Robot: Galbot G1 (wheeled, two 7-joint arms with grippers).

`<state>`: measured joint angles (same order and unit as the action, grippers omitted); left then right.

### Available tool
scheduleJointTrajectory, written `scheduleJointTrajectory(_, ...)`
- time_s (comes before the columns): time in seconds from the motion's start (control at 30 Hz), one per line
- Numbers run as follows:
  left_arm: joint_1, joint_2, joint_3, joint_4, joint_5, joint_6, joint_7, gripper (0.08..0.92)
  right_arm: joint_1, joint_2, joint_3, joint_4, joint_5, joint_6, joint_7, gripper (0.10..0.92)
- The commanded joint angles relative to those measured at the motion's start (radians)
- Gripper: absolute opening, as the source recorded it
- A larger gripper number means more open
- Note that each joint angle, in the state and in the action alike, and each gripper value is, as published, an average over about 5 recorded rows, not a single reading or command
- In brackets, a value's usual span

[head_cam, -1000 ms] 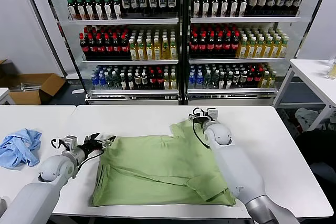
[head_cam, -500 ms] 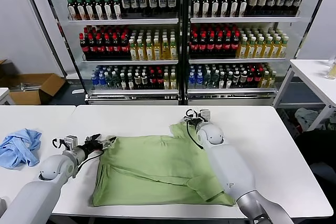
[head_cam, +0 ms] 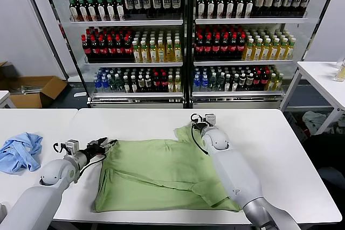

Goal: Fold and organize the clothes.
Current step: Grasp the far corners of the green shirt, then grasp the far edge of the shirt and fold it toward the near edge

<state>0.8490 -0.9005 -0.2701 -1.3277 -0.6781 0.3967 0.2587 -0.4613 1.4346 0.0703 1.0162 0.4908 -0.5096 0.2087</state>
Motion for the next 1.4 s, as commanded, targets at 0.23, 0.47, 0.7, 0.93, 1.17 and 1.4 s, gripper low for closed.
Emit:
scheduleJointTrajectory(0.23, 0.033, -0.007, -0.009, -0.014, 0.002, -0.012, 0.01, 0.281, -0.022, -0.014, -0.001, 0.032, 0.008, -0.012, -0.001, 0.266)
scheduleJointTrajectory(0.47, 0.038, -0.006, -0.016, -0.028, -0.008, -0.034, 0.016, 0.101, -0.03, -0.025, 0.005, 0.068, 0.021, 0.018, -0.022, 0.107)
scheduleJointTrajectory(0.7, 0.11, 0.019, -0.062, -0.145, -0.113, -0.087, -0.02, 0.084, -0.101, -0.105, 0.02, 0.335, 0.166, -0.014, 0.006, 0.106)
scheduleJointTrajectory(0.93, 0.249, 0.058, -0.132, -0.296, -0.19, -0.111, -0.047, 0.084, -0.264, -0.231, 0.065, 0.634, 0.256, -0.066, 0.03, 0.106)
scheduleJointTrajectory(1.17, 0.405, 0.083, -0.201, -0.391, -0.171, -0.116, -0.043, 0.084, -0.467, -0.322, 0.12, 0.882, 0.274, -0.069, 0.043, 0.106)
scheduleJointTrajectory(1.4, 0.502, 0.072, -0.244, -0.433, -0.149, -0.128, -0.032, 0.084, -0.664, -0.391, 0.169, 1.076, 0.26, -0.068, 0.05, 0.106)
